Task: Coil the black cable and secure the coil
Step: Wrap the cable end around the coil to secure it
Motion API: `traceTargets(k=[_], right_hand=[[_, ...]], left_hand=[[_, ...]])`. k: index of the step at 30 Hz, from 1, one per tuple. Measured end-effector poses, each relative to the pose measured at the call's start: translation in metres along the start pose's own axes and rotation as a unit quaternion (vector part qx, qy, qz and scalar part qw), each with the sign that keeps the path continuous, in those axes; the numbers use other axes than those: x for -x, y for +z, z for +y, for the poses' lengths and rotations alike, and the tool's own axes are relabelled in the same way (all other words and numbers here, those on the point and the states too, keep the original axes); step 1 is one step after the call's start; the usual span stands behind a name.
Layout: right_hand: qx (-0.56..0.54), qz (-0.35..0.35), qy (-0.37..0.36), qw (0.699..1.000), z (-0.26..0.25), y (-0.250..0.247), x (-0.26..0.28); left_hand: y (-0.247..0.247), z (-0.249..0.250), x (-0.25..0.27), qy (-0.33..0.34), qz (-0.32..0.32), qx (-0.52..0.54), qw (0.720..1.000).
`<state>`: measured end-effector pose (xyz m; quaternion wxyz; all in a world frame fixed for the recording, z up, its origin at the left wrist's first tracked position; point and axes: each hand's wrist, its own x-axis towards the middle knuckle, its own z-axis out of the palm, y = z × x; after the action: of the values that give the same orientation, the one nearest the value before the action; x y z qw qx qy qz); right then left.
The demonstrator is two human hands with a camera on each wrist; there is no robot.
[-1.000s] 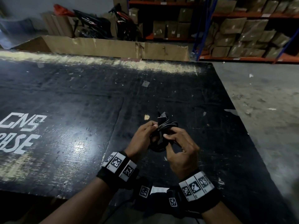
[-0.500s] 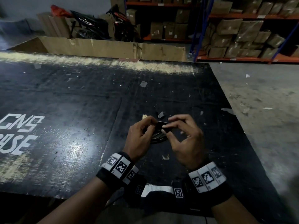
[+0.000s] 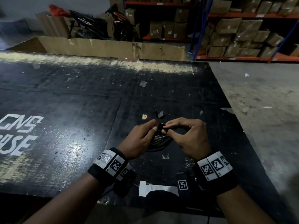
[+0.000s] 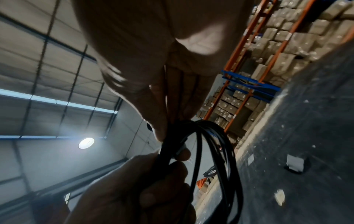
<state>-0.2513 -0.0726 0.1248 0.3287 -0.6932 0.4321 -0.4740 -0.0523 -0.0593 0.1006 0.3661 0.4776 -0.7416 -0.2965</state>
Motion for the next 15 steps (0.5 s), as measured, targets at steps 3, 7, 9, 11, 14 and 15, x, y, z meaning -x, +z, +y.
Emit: traceTargets(k=[3,7,9,11,14,15], right_hand=[[-0.053,-0.008,0.058,0.997,0.004,0.0,-0.003],[-0.094,-0.014,0.13,0.987,0.013,-0.001,-0.01],[-0.102,-0.012,0.15,0.983,0.017,-0.001,-0.013],[-0.108,-0.007,0.153,0.982,0.019,0.001,-0.015],[-0.118,-0.006,0.151,0.982,0.021,0.004,-0.018],[-0.125,-0.013,0.153,0.98,0.022,0.004,-0.019]], left_hand=[[0.0,-0.003,-0.001,-0.034,-0.047,0.117,0.991],[0.004,-0.004,-0.001,-0.114,-0.054,0.293,0.948],[0.006,-0.003,-0.001,-0.136,-0.045,0.331,0.933],[0.011,-0.003,-0.001,-0.121,-0.02,0.299,0.947],[0.017,-0.006,-0.003,-0.084,0.032,0.235,0.968],[0.017,-0.007,-0.004,-0.082,0.044,0.234,0.968]])
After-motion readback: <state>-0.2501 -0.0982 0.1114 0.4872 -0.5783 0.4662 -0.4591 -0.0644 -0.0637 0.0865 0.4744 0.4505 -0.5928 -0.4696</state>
